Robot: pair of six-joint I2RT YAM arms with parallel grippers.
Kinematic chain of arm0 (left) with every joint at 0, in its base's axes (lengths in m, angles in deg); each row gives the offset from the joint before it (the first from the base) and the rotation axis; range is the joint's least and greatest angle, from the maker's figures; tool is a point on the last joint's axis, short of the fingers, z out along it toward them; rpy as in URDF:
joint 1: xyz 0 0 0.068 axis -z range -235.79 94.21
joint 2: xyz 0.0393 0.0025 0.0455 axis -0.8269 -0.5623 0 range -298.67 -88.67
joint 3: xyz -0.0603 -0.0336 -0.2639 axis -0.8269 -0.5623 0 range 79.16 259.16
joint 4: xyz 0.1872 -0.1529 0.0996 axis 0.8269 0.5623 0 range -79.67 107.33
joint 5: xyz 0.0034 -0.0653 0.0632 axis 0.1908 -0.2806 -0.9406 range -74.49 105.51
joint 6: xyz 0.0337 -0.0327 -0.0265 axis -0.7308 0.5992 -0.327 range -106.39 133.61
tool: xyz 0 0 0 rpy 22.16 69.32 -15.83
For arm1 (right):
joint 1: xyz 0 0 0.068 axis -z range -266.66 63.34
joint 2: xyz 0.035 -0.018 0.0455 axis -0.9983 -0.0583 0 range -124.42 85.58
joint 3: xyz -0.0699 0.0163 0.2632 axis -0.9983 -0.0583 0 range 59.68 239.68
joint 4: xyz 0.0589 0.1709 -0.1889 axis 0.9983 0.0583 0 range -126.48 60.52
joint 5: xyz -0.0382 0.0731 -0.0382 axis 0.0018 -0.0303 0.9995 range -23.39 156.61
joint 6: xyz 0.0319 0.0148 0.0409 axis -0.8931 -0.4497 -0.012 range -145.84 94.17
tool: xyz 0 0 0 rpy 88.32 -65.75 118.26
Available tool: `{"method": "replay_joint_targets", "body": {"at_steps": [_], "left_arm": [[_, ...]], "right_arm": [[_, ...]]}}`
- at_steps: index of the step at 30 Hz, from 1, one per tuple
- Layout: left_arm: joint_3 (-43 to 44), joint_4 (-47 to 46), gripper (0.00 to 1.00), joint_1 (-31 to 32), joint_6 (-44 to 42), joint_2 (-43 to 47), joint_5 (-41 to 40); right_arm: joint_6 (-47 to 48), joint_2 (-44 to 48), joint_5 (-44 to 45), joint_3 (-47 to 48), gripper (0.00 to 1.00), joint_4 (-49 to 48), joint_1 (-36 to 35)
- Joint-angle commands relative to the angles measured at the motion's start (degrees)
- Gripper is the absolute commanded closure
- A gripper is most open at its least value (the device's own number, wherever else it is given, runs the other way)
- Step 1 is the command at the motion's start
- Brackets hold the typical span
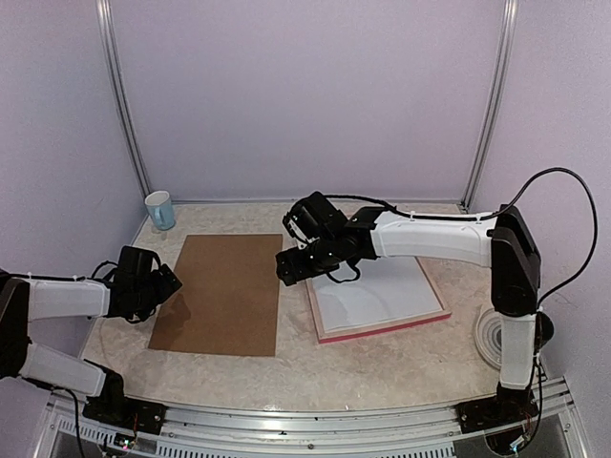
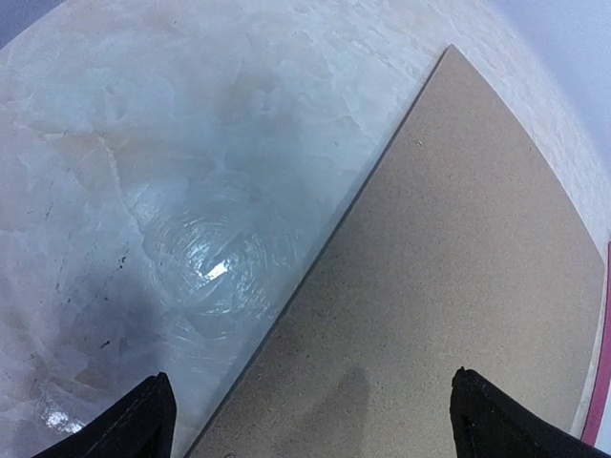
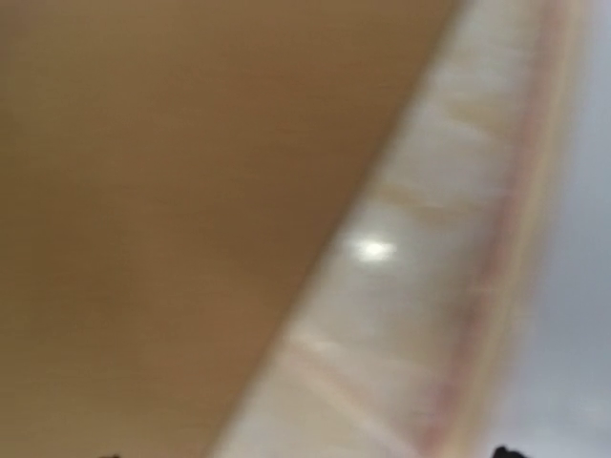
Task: Put the photo into the frame
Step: Move the frame body to the center of the board.
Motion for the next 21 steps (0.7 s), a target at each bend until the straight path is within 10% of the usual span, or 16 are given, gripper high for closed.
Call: {"method": "replay_joint_targets", "body": {"at_steps": [1, 21], "left_arm": [[0.59, -3.34, 0.01, 0.36, -4.27, -0.53, -2.29], [-0.94, -15.94, 0.01, -1.08, -8.24, -7.54, 4.6]], "right_arm": [[-4.61, -1.41, -13.86, -0.23, 0.17, -5.25, 0.07], [-17.7, -14.88, -20.79, 7.54, 0.18, -5.96, 2.02]]}}
